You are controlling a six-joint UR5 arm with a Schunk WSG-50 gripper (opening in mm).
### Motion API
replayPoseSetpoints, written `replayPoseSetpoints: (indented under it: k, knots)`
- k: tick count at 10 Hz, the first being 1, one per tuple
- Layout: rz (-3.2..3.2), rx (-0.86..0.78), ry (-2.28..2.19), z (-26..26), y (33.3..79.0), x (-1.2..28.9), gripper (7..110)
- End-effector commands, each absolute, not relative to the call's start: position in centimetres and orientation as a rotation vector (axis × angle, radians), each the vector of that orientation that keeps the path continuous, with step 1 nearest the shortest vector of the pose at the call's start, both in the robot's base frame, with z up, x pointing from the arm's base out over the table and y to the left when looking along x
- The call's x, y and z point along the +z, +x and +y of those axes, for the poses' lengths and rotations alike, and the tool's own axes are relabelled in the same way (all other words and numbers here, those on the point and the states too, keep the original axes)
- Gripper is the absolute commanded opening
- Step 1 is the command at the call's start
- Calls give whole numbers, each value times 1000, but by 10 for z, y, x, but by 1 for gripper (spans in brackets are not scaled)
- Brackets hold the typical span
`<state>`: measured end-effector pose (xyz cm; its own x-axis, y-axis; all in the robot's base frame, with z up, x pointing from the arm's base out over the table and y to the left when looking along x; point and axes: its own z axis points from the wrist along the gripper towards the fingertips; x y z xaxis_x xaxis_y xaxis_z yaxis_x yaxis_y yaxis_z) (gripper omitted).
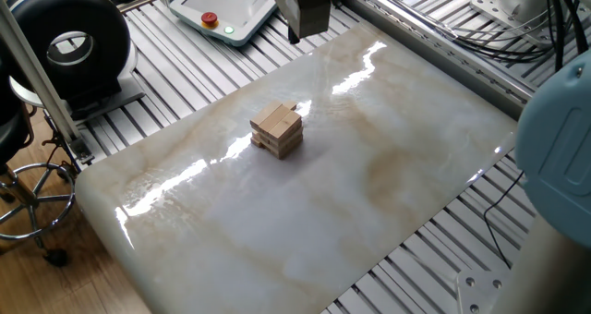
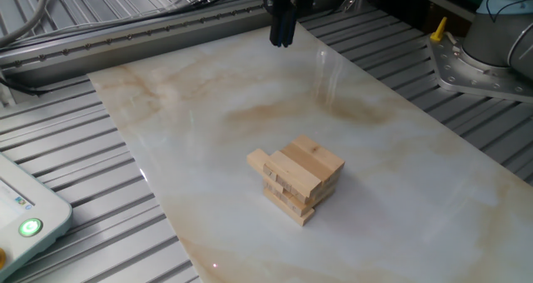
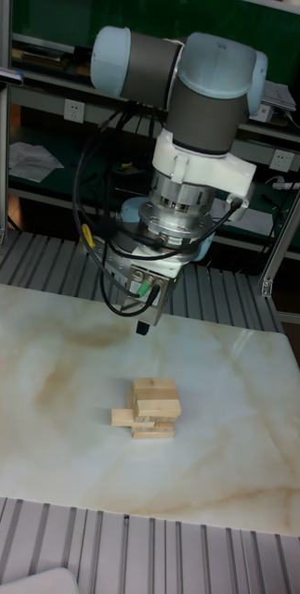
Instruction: Play Jenga
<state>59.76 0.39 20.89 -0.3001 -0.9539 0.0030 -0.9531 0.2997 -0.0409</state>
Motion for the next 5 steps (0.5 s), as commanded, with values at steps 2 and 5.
replayPoseSetpoints:
  k: [2,5]
  knots:
    - [2493,29,-1804,20,598,211,7]
    - [2486,8,-1841,15,597,210,7]
